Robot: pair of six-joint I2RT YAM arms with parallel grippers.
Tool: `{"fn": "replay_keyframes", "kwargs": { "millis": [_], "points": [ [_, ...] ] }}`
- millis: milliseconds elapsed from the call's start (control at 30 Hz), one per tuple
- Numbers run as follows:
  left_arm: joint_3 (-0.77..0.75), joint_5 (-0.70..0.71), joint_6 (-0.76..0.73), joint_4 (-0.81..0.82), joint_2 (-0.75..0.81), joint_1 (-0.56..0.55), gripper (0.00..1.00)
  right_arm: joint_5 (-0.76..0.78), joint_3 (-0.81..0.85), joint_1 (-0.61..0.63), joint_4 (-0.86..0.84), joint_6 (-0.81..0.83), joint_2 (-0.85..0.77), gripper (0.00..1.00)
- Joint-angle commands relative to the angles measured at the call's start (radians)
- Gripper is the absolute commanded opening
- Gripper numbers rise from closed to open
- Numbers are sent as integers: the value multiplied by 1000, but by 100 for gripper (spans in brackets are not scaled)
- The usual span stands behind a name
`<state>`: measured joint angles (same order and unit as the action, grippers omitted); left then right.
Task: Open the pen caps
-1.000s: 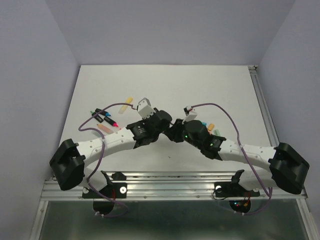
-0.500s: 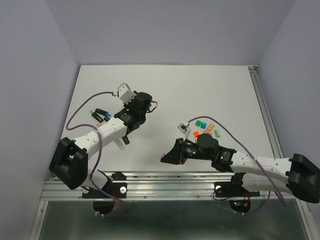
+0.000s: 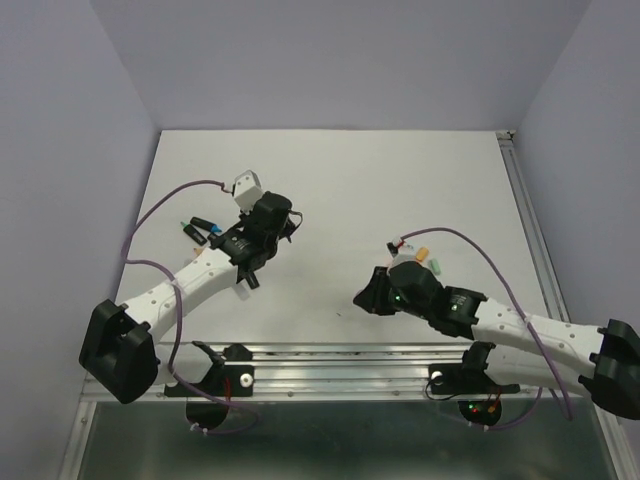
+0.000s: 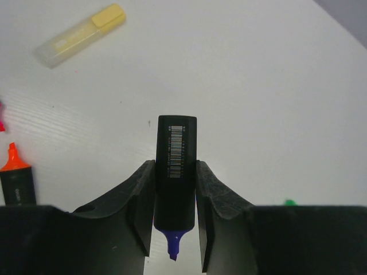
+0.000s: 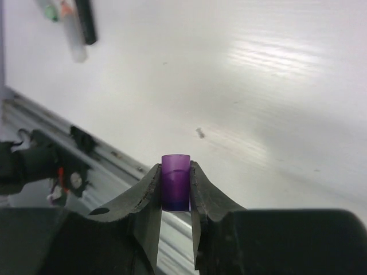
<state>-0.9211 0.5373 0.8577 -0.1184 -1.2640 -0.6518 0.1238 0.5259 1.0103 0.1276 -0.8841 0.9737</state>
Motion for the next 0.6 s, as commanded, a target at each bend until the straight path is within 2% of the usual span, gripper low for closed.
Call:
{"fn": "replay_keyframes", "kwargs": {
  "millis": [0, 100, 300, 367, 567],
  "points": [
    [50, -42, -19, -145, 40, 4, 0, 178, 89, -45, 171, 34, 34, 1],
    [83, -66, 15, -181, 54, 4, 0, 249, 120, -93, 219, 63, 84, 1],
    [130, -82, 37, -222, 32, 4, 0, 201, 138, -245, 178, 149, 209, 2],
    [142, -92, 35, -227, 15, 4, 0, 203, 163, -254, 167, 178, 269, 6],
    [154, -65, 50, -265, -11, 3, 0, 235, 233, -260, 193, 223, 384, 8]
  ]
}}
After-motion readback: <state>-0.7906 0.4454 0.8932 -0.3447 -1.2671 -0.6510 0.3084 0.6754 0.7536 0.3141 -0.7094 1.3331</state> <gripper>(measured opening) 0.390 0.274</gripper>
